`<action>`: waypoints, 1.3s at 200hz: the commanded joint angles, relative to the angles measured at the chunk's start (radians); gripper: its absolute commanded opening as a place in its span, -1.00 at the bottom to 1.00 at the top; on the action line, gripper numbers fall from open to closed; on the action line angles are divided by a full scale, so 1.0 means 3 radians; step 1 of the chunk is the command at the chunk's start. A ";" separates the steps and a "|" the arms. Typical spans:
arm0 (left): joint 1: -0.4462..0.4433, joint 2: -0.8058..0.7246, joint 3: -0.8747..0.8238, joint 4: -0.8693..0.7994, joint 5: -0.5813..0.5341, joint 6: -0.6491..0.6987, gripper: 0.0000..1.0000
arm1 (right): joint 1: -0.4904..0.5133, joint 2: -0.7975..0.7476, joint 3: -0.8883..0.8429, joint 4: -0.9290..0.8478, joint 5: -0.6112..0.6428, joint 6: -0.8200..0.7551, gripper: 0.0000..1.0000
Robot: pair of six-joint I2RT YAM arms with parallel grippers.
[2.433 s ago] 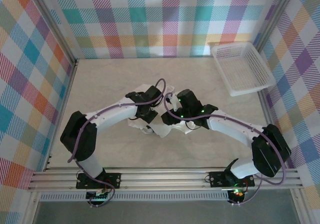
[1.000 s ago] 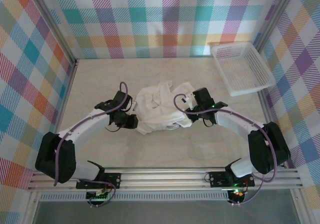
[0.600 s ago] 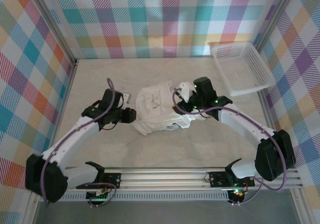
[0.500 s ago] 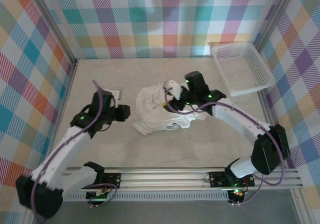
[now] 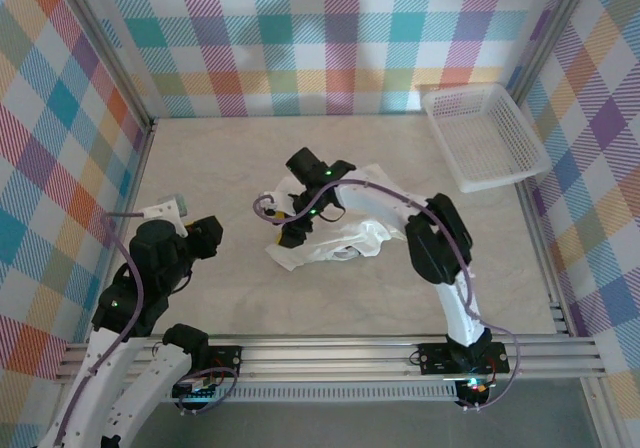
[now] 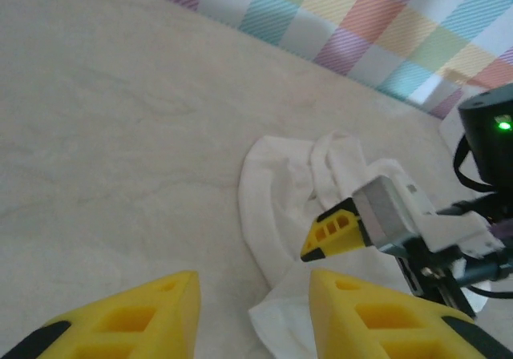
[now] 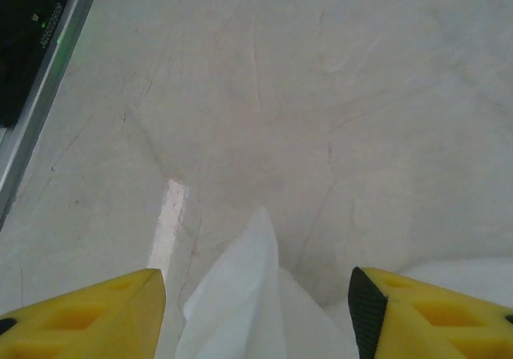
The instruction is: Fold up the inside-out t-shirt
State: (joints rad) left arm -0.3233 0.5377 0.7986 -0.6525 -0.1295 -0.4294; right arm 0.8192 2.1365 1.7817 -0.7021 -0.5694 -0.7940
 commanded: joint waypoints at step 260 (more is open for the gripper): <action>0.0193 0.4149 0.1545 0.0642 0.1063 -0.0093 0.10 | -0.0970 -0.4005 -0.2948 0.3778 0.1333 0.2664 -1.00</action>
State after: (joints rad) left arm -0.2825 1.6520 1.1927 -0.5034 0.1890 -0.4438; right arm 0.5369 1.0115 0.9295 0.2619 -0.3477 -0.1360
